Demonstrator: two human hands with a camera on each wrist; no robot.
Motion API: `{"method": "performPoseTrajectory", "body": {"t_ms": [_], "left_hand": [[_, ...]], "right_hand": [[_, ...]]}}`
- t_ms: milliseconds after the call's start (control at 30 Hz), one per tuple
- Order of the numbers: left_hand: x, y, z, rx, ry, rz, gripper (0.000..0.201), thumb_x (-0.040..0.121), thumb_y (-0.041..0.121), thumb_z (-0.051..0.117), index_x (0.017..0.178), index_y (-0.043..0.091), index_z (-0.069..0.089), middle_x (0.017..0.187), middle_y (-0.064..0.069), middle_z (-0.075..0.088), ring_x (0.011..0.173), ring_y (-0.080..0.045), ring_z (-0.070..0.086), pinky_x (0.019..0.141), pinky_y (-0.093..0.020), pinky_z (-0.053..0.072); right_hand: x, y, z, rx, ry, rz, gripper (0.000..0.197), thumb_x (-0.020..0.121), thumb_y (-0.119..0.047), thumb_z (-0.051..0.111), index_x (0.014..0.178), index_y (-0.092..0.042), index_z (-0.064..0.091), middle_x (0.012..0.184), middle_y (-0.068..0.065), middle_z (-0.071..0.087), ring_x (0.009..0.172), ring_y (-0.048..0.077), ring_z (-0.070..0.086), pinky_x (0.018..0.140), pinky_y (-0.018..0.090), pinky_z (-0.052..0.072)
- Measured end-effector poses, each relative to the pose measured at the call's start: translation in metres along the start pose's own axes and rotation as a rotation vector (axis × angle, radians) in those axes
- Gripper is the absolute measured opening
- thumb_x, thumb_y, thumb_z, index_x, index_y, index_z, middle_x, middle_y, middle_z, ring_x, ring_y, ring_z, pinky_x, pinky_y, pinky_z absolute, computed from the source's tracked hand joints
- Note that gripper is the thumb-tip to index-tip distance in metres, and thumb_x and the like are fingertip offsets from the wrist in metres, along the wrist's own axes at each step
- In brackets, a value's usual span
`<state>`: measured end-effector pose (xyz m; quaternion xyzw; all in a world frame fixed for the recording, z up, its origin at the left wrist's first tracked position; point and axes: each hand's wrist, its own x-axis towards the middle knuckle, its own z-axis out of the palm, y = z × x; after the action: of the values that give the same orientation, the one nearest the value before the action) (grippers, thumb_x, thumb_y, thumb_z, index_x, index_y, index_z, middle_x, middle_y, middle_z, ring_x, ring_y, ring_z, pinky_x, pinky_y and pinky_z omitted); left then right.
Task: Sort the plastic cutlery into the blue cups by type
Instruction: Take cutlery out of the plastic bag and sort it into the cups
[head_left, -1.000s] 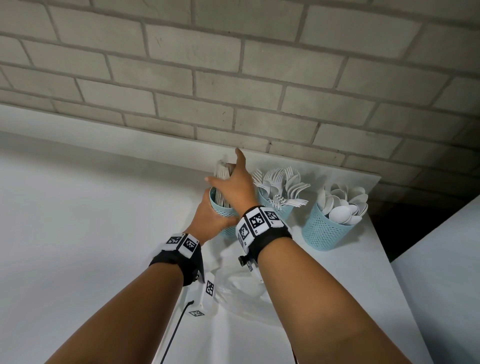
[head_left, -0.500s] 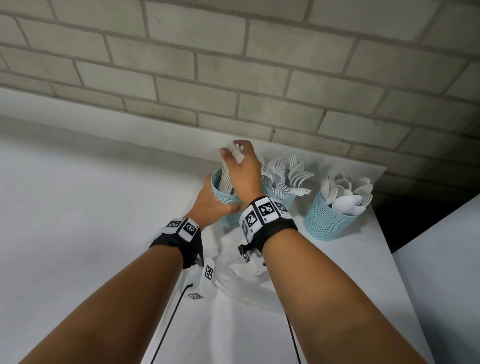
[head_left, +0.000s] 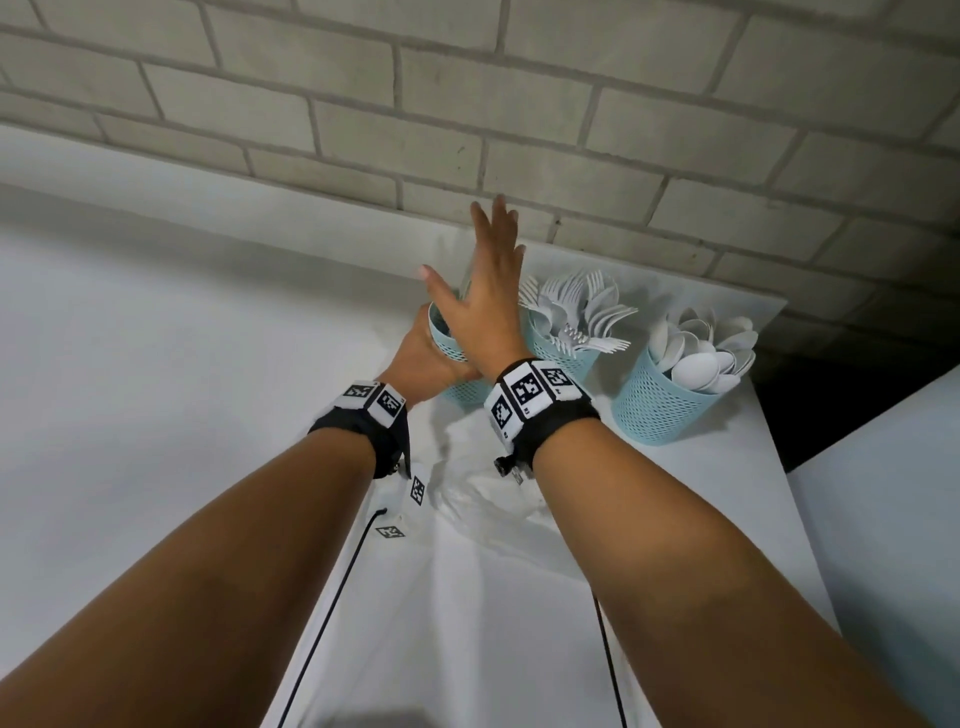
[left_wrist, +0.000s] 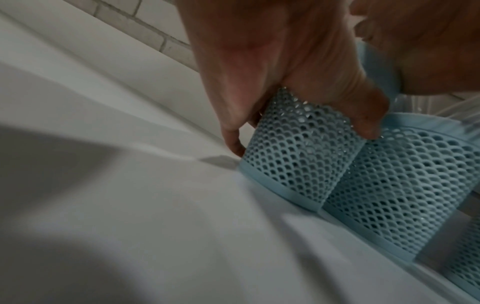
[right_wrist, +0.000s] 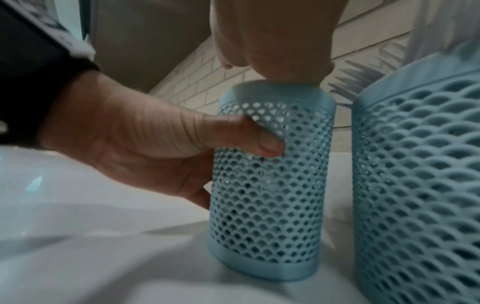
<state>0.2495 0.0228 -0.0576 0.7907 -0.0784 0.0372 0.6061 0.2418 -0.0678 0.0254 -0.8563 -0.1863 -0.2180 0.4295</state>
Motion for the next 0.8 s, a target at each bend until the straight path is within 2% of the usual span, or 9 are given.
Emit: {"method": "performPoseTrajectory", "body": {"t_ms": [133,200,300,367,467,567,633,700,800], "left_hand": [[0.003,0.0,0.001,0.008,0.019,-0.004,0.082,0.058,0.031,0.089,0.123,0.017,0.041,0.111,0.006,0.06,0.1,-0.004,0.06,0.09,-0.035,0.054],[0.006,0.0,0.001,-0.008,0.031,-0.017,0.091,0.051,0.037,0.092,0.126,0.017,0.043,0.114,0.002,0.062,0.103,-0.011,0.062,0.09,-0.044,0.053],[0.009,0.0,0.0,0.025,0.06,-0.045,0.101,0.046,0.037,0.092,0.132,0.023,0.04,0.122,0.004,0.06,0.112,-0.014,0.06,0.097,-0.042,0.05],[0.009,0.001,0.0,0.049,0.091,-0.046,0.099,0.049,0.029,0.091,0.133,0.019,0.039,0.125,0.002,0.057,0.114,-0.014,0.057,0.1,-0.035,0.047],[0.008,0.003,0.003,0.053,0.151,-0.049,0.097,0.052,0.024,0.091,0.133,0.015,0.038,0.126,0.001,0.055,0.114,-0.015,0.055,0.1,-0.033,0.046],[0.005,0.008,0.007,0.064,0.192,-0.077,0.098,0.053,0.025,0.091,0.134,0.016,0.035,0.128,0.001,0.055,0.115,-0.016,0.054,0.101,-0.034,0.045],[0.001,0.013,0.01,0.083,0.224,-0.083,0.099,0.053,0.027,0.091,0.134,0.014,0.035,0.13,-0.001,0.054,0.118,-0.019,0.053,0.103,-0.039,0.044],[-0.005,0.018,0.014,0.176,0.302,-0.07,0.103,0.053,0.03,0.09,0.137,0.011,0.033,0.134,-0.007,0.047,0.122,-0.025,0.047,0.106,-0.041,0.039],[-0.025,0.031,0.02,0.358,0.471,-0.104,0.111,0.051,0.039,0.089,0.138,0.007,0.028,0.135,-0.014,0.034,0.122,-0.03,0.035,0.1,-0.04,0.035]], "right_hand": [[-0.017,-0.006,-0.014,0.078,0.091,-0.081,0.046,0.09,-0.015,0.055,0.133,-0.004,0.044,0.152,0.014,0.029,0.145,0.026,0.016,0.118,0.036,0.004],[-0.027,-0.003,-0.027,0.046,0.234,-0.089,0.027,0.087,-0.008,0.051,0.113,-0.004,0.058,0.135,0.011,0.052,0.136,0.023,0.035,0.117,0.043,0.02],[-0.039,0.008,-0.056,0.064,0.45,-0.002,0.02,0.08,-0.006,0.046,0.089,-0.006,0.064,0.096,0.005,0.063,0.094,0.018,0.059,0.085,0.037,0.05],[-0.048,0.012,-0.079,0.133,0.424,0.092,0.019,0.079,0.0,0.047,0.079,-0.01,0.064,0.081,0.0,0.061,0.069,0.006,0.054,0.064,0.021,0.046],[-0.064,0.015,-0.111,0.123,0.184,0.198,0.03,0.081,0.004,0.048,0.064,-0.018,0.06,0.066,-0.01,0.061,0.051,0.003,0.049,0.052,0.018,0.04],[-0.072,0.021,-0.136,-0.007,-0.119,0.41,0.036,0.082,0.002,0.047,0.06,-0.022,0.062,0.067,-0.007,0.066,0.054,0.009,0.06,0.059,0.03,0.05],[-0.075,0.031,-0.145,-0.128,-0.34,0.601,0.024,0.086,-0.005,0.048,0.073,-0.009,0.068,0.078,0.009,0.07,0.066,0.018,0.066,0.069,0.041,0.055],[-0.078,0.044,-0.147,-0.28,-0.496,0.666,0.02,0.087,-0.011,0.05,0.088,0.0,0.067,0.093,0.019,0.069,0.086,0.031,0.067,0.081,0.04,0.053],[-0.082,0.062,-0.138,-0.294,-0.454,0.634,0.038,0.087,-0.025,0.059,0.118,-0.003,0.056,0.117,0.007,0.061,0.112,0.027,0.057,0.088,0.032,0.043]]}}
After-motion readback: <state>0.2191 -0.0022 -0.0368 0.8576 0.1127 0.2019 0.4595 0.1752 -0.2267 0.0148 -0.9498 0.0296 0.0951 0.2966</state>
